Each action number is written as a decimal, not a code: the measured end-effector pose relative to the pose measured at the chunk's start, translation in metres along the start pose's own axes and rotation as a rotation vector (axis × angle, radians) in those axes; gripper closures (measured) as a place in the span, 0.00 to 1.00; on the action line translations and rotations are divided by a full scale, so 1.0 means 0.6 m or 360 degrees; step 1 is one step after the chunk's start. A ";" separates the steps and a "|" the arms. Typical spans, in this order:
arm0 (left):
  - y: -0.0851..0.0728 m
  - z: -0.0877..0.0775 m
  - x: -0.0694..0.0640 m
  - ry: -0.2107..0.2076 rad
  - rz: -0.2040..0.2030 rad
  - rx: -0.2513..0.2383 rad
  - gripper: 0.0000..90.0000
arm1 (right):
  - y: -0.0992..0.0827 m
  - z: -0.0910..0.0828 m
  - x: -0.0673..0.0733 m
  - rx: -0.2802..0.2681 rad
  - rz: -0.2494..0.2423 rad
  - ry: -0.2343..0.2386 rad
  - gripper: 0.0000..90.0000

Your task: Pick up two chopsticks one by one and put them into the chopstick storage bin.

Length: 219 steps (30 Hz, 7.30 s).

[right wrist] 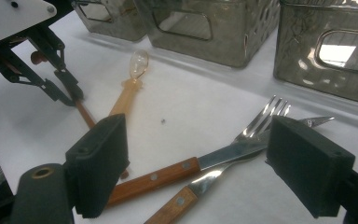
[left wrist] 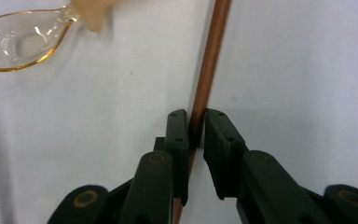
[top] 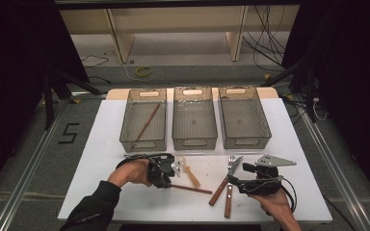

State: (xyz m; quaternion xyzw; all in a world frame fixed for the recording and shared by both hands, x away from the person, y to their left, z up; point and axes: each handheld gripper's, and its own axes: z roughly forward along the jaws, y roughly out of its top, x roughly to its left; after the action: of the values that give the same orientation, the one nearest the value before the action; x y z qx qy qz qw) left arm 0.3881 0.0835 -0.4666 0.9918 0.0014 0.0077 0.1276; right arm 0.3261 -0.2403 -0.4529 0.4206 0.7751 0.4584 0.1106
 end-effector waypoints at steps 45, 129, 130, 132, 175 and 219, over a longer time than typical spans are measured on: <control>0.005 0.000 -0.017 0.0018 0.0033 0.0104 0.93 | 0.000 0.000 -0.002 0.0001 0.0014 0.0001 0.24; -0.085 -0.225 0.135 0.0461 -0.0974 -0.0719 0.94 | 0.000 0.001 -0.003 -0.0005 0.0017 0.0003 0.24; -0.085 -0.226 0.138 0.0463 -0.0974 -0.0710 0.94 | 0.000 0.001 -0.003 -0.0005 0.0017 0.0004 0.24; -0.087 -0.228 0.143 0.0473 -0.0987 -0.0712 0.94 | 0.000 0.001 -0.003 -0.0006 0.0018 0.0004 0.24; -0.153 -0.204 0.217 0.0687 -0.1340 -0.0837 0.94 | -0.001 -0.001 -0.004 -0.0011 0.0021 0.0006 0.24; -0.194 -0.143 0.218 0.0626 -0.1476 -0.0819 0.93 | -0.001 -0.001 -0.001 -0.0004 0.0022 0.0006 0.24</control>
State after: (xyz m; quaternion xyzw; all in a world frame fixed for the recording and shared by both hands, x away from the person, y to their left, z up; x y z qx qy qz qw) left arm 0.5175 0.2186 -0.4112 0.8042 0.4588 0.1356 0.3527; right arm 0.3260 -0.2413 -0.4535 0.4251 0.7717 0.4610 0.1065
